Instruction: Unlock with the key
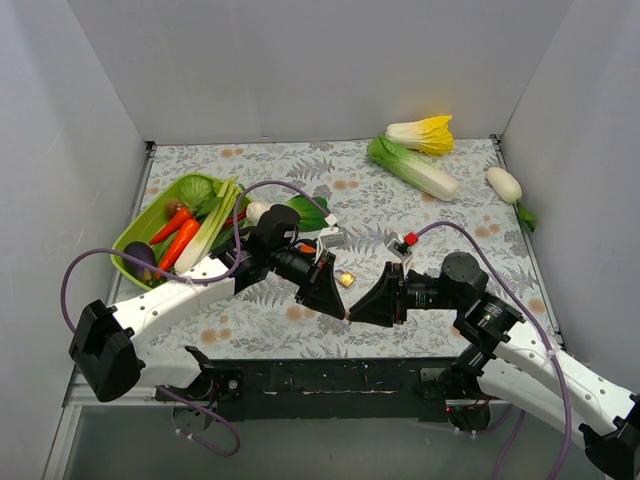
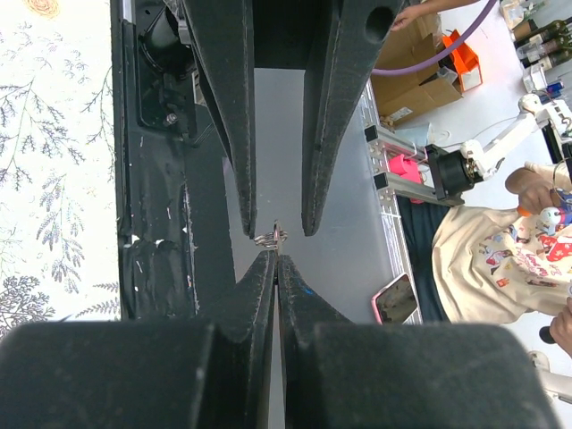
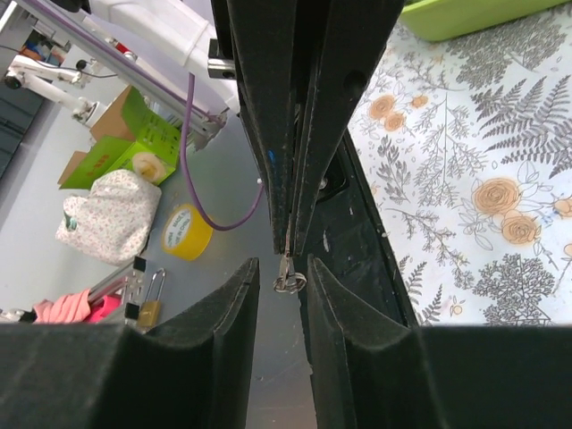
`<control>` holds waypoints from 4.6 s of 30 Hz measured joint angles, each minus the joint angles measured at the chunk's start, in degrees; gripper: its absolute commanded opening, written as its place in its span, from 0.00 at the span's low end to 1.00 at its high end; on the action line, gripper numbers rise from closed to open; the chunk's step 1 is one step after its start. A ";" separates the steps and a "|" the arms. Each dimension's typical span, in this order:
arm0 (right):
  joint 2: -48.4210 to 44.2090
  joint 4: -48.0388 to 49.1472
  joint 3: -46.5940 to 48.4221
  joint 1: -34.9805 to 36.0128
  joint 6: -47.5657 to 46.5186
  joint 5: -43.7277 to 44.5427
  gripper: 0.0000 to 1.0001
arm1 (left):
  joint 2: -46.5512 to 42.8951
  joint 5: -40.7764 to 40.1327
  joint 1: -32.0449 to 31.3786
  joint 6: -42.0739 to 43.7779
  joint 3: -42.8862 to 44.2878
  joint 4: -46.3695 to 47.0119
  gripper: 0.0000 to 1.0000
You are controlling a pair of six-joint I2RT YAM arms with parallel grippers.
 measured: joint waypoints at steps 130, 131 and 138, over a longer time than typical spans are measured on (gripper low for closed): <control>-13.00 -11.78 -11.80 -23.15 0.87 14.51 0.01 | 40.89 -77.81 -10.75 -4.48 19.28 -2.27 0.08; -13.07 -11.80 -11.80 -23.15 0.85 14.53 0.01 | 40.92 -77.79 -10.75 -4.70 19.30 -2.21 0.01; -14.62 -11.74 -12.92 -23.15 -1.05 15.32 0.01 | 40.41 -77.88 -10.82 -10.14 18.51 -1.25 0.00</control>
